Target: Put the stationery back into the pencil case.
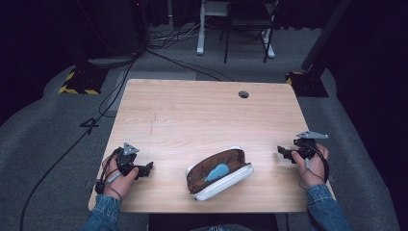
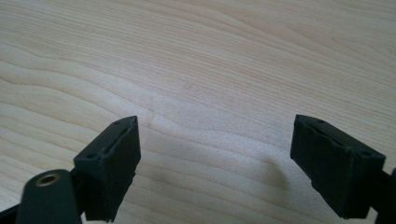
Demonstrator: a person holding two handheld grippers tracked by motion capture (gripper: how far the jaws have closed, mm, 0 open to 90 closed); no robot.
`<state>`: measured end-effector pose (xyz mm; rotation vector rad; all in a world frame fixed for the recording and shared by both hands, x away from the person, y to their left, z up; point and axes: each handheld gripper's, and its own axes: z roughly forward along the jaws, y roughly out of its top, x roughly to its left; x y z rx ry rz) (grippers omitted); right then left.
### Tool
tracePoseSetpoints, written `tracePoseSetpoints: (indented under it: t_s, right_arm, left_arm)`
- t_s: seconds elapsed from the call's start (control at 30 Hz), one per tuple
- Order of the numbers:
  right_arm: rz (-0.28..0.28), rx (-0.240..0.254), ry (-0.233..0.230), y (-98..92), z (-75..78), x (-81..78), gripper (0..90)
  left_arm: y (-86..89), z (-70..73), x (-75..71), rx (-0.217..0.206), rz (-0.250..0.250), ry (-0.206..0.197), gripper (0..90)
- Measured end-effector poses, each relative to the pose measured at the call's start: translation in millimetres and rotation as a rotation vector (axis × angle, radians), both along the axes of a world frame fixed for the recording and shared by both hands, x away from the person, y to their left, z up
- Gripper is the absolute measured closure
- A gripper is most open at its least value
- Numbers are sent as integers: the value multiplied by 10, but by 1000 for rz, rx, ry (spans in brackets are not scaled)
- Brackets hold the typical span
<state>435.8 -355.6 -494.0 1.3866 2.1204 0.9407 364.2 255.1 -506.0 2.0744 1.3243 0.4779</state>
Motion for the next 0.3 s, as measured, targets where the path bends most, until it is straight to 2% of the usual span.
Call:
tracePoseSetpoints:
  t_s: [0.3]
  right_arm:
    - [-20, -9, 0, 16, -99, 25, 147]
  left_arm:
    - [0, 0, 0, 0, 0, 0, 28]
